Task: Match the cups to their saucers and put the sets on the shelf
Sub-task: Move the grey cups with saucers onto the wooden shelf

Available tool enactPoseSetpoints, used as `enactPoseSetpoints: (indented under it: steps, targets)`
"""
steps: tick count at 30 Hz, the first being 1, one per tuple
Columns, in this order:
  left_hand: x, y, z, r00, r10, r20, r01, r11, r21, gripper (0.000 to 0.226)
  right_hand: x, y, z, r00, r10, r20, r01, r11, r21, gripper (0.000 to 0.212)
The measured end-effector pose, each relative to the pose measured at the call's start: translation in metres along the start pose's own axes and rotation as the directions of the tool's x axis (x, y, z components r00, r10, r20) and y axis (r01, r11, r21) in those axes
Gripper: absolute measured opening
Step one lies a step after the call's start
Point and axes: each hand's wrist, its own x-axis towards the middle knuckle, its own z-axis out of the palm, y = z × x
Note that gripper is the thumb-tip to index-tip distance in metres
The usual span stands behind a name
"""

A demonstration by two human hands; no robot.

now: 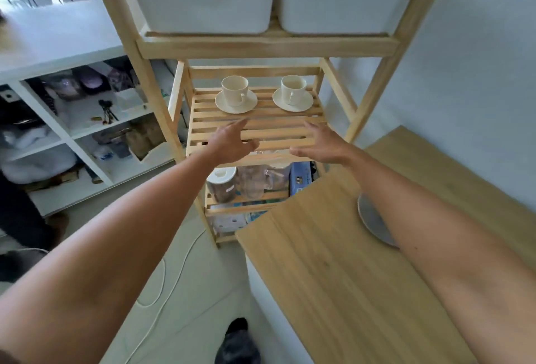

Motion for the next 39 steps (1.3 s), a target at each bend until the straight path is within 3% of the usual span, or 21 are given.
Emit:
enactPoseSetpoints:
  steps: [6, 14, 21, 29, 34, 39]
  targets:
    - [-0.043, 0.066, 0.008, 0.99, 0.138, 0.025, -0.137, 0.99, -0.044, 0.079, -0.086, 0.029, -0.047, 0.997, 0.028, -0.078, -0.028, 1.0, -0.001, 0.093]
    - [-0.057, 0.143, 0.044, 0.946, 0.309, 0.096, -0.304, 0.95, -0.064, 0.077, -0.178, 0.084, -0.084, 0.951, 0.257, -0.173, -0.252, 0.967, 0.049, 0.094]
    - [-0.047, 0.188, 0.089, 0.899, 0.407, 0.163, -0.394, 0.913, -0.108, 0.078, -0.218, 0.136, -0.086, 0.904, 0.374, -0.207, -0.367, 0.928, 0.07, 0.093]
    - [-0.025, 0.184, 0.15, 0.887, 0.352, 0.299, -0.319, 0.935, -0.155, 0.073, -0.22, 0.183, -0.041, 0.859, 0.502, -0.104, -0.491, 0.864, 0.114, 0.093]
    - [-0.019, 0.169, 0.17, 0.863, 0.355, 0.361, -0.338, 0.935, -0.111, 0.075, -0.21, 0.194, -0.015, 0.855, 0.516, -0.047, -0.508, 0.853, 0.124, 0.093]
    - [-0.023, 0.172, 0.181, 0.816, 0.4, 0.418, -0.344, 0.916, -0.205, 0.072, -0.205, 0.198, 0.003, 0.866, 0.493, -0.085, -0.462, 0.853, 0.242, 0.081]
